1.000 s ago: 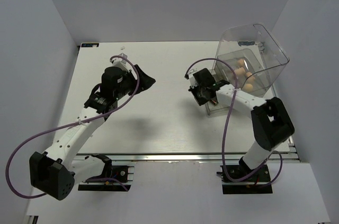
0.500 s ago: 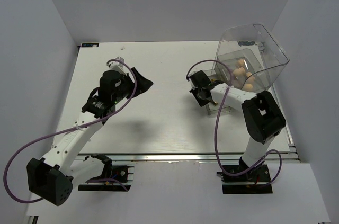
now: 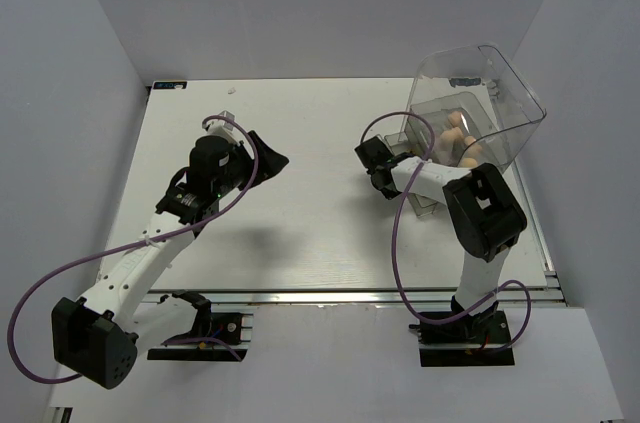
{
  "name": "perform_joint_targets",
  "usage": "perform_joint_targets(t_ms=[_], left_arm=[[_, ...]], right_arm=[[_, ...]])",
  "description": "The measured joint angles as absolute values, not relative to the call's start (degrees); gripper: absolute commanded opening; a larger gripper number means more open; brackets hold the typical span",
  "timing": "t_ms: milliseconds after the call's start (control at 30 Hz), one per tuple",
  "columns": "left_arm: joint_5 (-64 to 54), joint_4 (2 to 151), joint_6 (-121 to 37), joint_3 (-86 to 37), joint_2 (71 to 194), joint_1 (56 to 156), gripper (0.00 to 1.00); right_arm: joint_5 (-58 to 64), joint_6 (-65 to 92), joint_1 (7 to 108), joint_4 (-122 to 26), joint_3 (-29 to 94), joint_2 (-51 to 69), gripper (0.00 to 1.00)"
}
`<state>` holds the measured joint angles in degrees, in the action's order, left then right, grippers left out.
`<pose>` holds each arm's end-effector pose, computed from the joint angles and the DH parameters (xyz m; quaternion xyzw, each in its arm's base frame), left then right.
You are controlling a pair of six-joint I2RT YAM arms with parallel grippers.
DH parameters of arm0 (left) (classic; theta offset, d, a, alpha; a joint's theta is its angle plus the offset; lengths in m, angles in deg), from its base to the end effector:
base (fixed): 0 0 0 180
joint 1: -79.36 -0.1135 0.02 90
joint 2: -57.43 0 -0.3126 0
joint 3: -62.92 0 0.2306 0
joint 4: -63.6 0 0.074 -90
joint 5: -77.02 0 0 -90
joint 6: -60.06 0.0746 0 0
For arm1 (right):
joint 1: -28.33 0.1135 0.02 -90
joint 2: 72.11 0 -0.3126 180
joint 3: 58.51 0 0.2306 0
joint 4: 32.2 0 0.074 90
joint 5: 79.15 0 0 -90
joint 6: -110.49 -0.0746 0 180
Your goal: Organize the makeup
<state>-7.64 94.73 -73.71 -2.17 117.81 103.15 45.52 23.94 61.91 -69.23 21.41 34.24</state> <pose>0.2059 -0.0984 0.3382 -0.1231 0.8404 -0.3255 0.4154 0.3359 0.1720 0.1897 -0.2302 0.9027 -0.2231 0.2870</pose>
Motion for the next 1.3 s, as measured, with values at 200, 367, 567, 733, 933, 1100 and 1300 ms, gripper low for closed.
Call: perform_joint_targets(t_ms=[200,367,567,733,933,1100,1300], left_arm=[[-7.64,94.25,-73.97,-1.32,117.53,103.15,0.83],[-7.64,93.86,-73.97,-1.32,117.53,103.15,0.83],[-7.64,93.64,-74.24,-1.32,117.53,103.15,0.83],[-7.64,93.47,-74.67,-1.28,117.53,103.15,0.83],[-7.64,93.42,-74.96,-1.28,117.53,103.15,0.83],[-7.64,93.4,-74.96,-1.28,117.53,103.15,0.83],[-7.66,93.14,-74.91,-1.28,116.76,103.15,0.85]], right_arm=[[49.81,23.94,59.94,-68.16,21.41,34.24,0.0],[51.51,24.05,58.0,-67.61,21.39,34.24,0.0],[52.89,25.05,57.17,-66.43,21.25,34.24,0.0],[54.33,25.88,56.75,-65.08,20.38,34.24,0.0],[55.25,26.65,55.79,-63.55,19.66,34.24,0.0],[54.05,27.59,55.18,-62.98,18.72,33.08,0.0],[42.11,30.52,54.63,-61.97,15.94,21.63,0.0]])
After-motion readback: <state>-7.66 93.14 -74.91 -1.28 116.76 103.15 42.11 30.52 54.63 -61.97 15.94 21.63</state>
